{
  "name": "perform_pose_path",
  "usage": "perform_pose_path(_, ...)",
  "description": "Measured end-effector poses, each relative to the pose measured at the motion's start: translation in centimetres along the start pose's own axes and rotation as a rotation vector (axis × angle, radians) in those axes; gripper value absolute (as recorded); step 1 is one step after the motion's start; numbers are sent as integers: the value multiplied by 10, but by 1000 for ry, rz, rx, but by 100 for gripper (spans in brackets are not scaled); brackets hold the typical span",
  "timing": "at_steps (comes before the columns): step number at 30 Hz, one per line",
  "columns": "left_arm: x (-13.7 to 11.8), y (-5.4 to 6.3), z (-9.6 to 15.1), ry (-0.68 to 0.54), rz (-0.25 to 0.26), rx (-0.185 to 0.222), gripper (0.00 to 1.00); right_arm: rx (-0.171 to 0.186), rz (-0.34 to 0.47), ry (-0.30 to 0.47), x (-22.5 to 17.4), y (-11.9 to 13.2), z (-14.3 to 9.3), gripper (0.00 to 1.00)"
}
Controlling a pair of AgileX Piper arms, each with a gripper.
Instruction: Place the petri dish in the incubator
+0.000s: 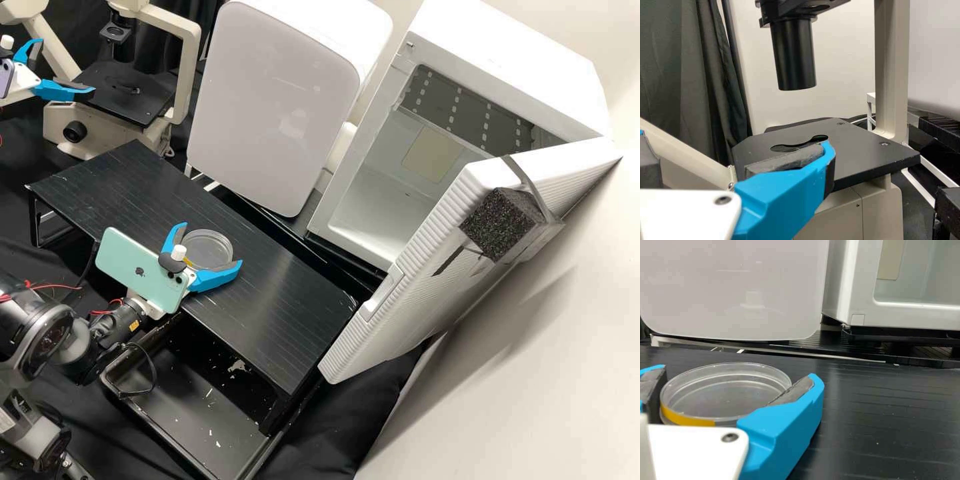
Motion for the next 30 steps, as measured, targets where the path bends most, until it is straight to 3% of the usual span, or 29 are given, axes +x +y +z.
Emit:
perform_pose_path(18,0,0,0,0,0,0,100,8,12,17,0,8,3,0)
perform_pose_path(22,0,0,0,0,0,0,100,32,69,2,-1,27,9,0)
perform_pose_path(30,0,0,0,0,0,0,100,50,284,-14,7,82,21,0)
